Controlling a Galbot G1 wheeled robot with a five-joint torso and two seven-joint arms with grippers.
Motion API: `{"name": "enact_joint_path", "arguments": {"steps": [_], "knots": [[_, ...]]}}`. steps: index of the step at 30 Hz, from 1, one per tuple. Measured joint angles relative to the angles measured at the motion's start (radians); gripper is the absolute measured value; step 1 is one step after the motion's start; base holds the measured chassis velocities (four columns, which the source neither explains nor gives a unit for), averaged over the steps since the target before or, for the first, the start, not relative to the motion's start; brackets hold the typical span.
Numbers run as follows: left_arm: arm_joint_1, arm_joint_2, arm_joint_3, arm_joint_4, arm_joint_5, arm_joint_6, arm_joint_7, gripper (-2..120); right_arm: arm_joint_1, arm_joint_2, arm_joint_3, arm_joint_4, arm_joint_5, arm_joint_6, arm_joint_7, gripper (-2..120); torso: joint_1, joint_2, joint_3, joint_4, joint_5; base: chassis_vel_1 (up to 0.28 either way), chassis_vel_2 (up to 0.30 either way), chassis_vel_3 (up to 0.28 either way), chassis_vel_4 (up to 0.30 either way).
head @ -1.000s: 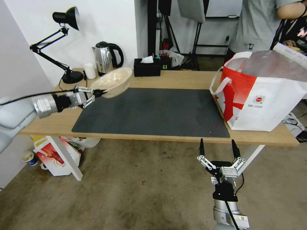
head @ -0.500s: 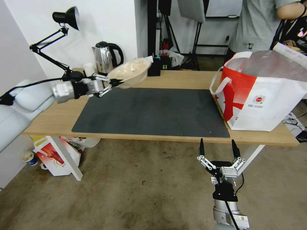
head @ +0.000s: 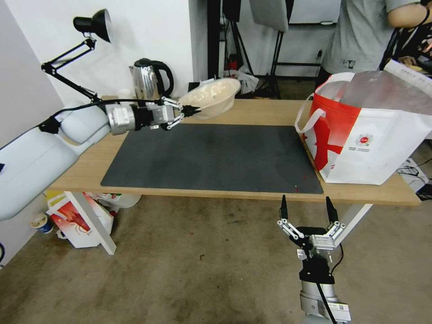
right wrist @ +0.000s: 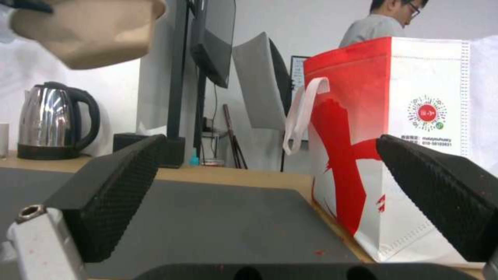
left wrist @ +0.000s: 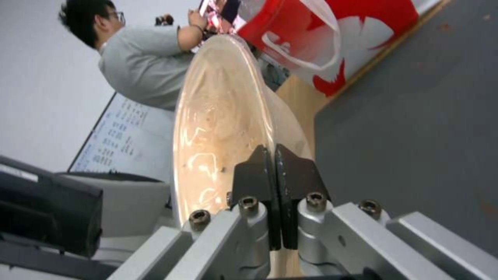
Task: Pick up the trash from the table and place it into the takeout bag.
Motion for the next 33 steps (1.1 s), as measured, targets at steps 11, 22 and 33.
{"name": "enact_joint_path", "arguments": {"steps": [11, 22, 33], "knots": [[-0.125, -0.104, 0.087, 0.049, -0.002, 0.015, -0.004, 0, 0.0, 0.0, 0.0, 0.0, 0.0, 0.0, 0.0, 100, 0.0, 0.0, 0.0, -0.0001, 0.0001, 0.0, 0.0, 0.0, 0.0], [-0.254, -0.263, 0.167, 0.145, -0.004, 0.024, -0.007, 0, 0.0, 0.0, 0.0, 0.0, 0.0, 0.0, 0.0, 100, 0.0, 0.0, 0.0, -0.0002, 0.0001, 0.0, 0.0, 0.0, 0.0], [-0.348, -0.436, 0.24, 0.239, -0.005, 0.032, -0.012, 0, 0.0, 0.0, 0.0, 0.0, 0.0, 0.0, 0.0, 100, 0.0, 0.0, 0.0, -0.0005, 0.0002, 0.0, 0.0, 0.0, 0.0]]}}
